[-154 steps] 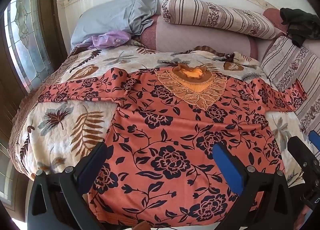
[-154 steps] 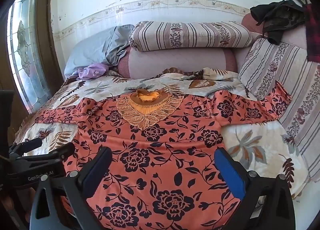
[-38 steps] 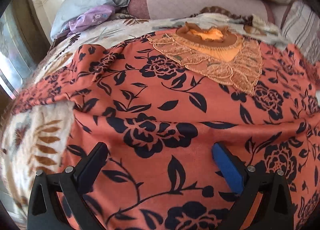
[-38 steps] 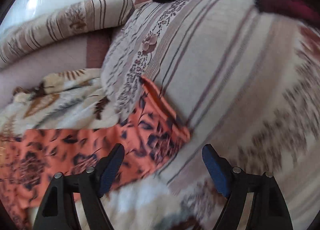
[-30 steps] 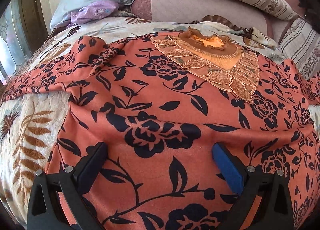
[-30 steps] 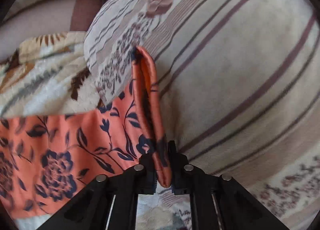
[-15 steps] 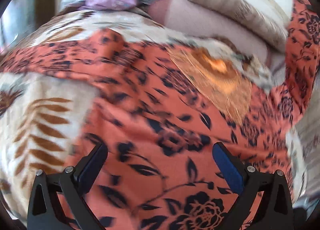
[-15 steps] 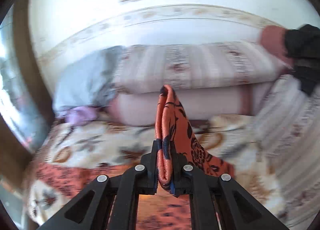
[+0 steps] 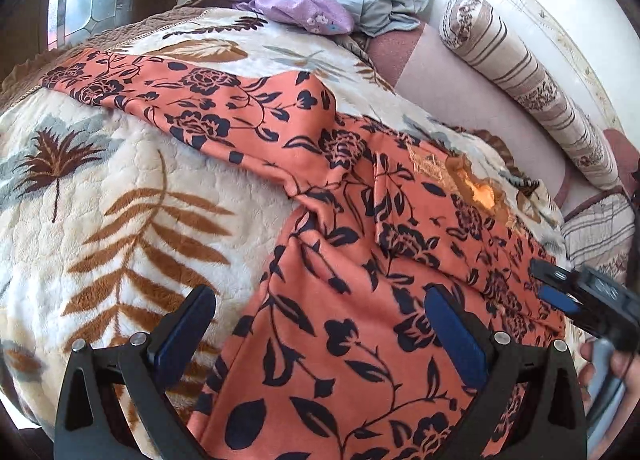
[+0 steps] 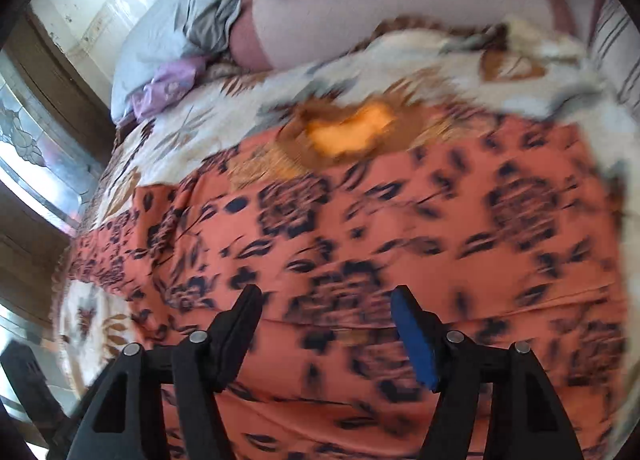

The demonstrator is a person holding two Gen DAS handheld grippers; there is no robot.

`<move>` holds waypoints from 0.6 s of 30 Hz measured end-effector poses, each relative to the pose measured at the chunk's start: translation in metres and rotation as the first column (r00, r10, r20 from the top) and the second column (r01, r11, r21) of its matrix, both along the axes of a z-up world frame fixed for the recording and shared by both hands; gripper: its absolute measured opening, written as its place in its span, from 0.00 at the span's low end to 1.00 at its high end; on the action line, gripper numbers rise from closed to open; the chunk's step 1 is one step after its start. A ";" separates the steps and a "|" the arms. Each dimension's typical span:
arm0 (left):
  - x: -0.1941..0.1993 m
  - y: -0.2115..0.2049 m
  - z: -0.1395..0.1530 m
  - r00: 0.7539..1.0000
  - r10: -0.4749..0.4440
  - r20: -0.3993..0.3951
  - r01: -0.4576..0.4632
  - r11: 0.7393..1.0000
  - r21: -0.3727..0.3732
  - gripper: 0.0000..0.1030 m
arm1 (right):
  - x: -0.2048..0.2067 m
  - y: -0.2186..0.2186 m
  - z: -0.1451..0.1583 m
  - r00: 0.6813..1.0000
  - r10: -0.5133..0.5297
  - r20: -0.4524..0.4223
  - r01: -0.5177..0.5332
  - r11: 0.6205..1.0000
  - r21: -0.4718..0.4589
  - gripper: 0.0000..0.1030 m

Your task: Fold small clothes

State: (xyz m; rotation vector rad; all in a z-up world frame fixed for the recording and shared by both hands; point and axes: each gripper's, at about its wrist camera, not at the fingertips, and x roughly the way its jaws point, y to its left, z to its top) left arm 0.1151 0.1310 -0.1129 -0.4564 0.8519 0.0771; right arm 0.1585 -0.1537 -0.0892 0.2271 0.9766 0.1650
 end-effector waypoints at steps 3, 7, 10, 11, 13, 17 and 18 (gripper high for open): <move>0.001 -0.005 0.004 0.999 -0.023 0.041 0.023 1.000 -0.004 1.00 | -0.008 -0.034 0.038 0.990 -0.055 0.130 0.063 0.996 -0.056 0.69; 0.002 -0.004 0.011 0.995 -0.076 0.064 0.079 0.996 -0.045 1.00 | 0.001 -0.075 0.022 0.973 -0.118 0.199 0.129 0.991 -0.042 1.00; 0.005 0.033 0.023 0.996 -0.034 0.085 0.054 0.969 -0.242 1.00 | 0.018 -0.096 -0.053 0.990 -0.133 0.038 0.135 0.988 -0.079 1.00; 0.005 0.052 0.027 0.995 0.000 0.099 0.031 0.949 -0.313 1.00 | 0.009 -0.096 -0.049 0.986 -0.129 0.109 0.137 0.988 -0.072 1.00; 0.009 0.102 0.035 0.988 0.099 0.122 -0.037 0.903 -0.428 1.00 | 0.007 -0.098 -0.038 0.985 -0.119 0.126 0.127 0.990 -0.055 1.00; 0.023 0.208 0.041 0.935 0.335 0.119 -0.243 0.846 -0.475 1.00 | 0.005 -0.114 -0.040 0.982 -0.134 0.131 0.130 0.991 0.037 1.00; 0.028 0.232 0.038 0.916 0.387 0.104 -0.294 0.825 -0.483 1.00 | 0.003 -0.116 -0.040 0.982 -0.134 0.136 0.129 0.991 0.044 1.00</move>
